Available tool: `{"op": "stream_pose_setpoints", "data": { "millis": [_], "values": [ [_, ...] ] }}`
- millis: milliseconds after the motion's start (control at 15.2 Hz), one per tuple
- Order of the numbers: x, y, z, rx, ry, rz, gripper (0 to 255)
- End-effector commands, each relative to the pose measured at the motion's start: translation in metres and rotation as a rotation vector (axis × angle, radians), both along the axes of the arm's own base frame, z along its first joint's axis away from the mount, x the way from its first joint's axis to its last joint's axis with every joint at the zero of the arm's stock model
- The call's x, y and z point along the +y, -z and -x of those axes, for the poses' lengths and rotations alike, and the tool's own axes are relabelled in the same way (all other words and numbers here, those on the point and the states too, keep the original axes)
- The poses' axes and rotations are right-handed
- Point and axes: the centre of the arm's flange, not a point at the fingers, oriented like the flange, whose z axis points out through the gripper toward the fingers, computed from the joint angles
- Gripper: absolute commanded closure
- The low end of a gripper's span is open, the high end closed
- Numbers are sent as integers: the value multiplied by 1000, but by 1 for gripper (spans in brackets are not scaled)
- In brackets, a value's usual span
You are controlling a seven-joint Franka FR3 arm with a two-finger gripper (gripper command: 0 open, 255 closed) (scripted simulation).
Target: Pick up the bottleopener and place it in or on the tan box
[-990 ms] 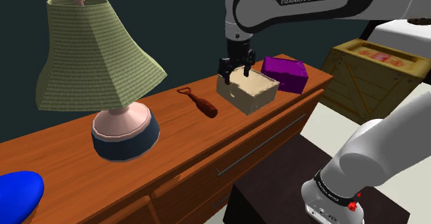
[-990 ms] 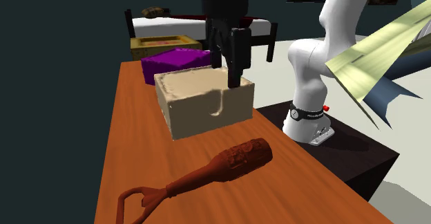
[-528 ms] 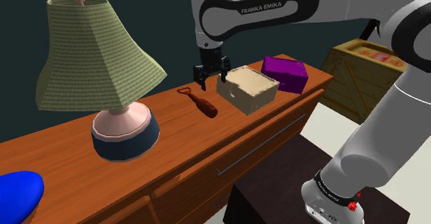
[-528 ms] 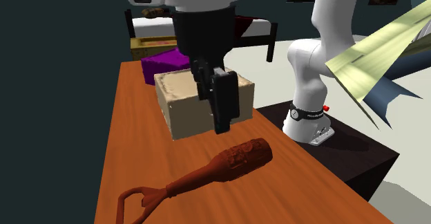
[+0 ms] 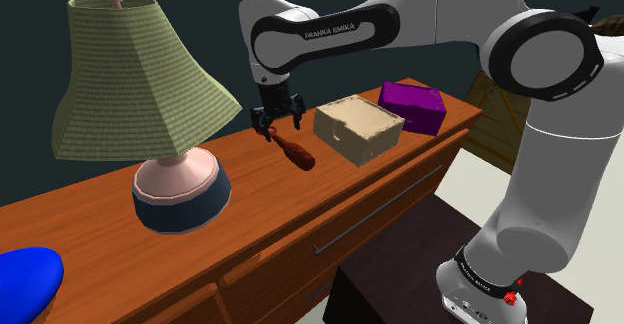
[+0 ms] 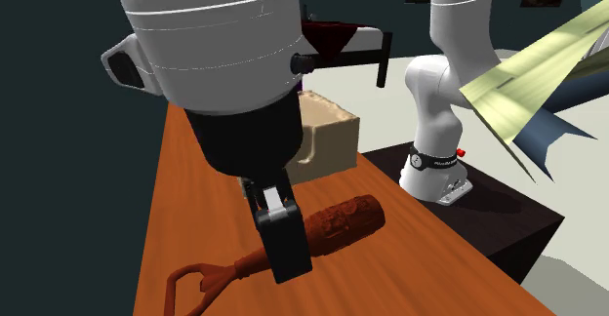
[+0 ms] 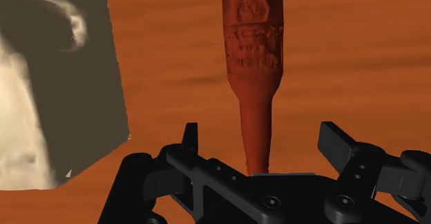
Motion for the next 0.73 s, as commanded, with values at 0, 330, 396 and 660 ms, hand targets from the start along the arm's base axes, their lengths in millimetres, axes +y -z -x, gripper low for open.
{"op": "stream_pose_setpoints", "data": {
  "millis": [0,330,396,660],
  "values": [
    [2,10,0,1,0,0,0],
    [-1,34,3,1,0,0,0],
    [-1,34,3,1,0,0,0],
    [-1,34,3,1,0,0,0]
  ]
}}
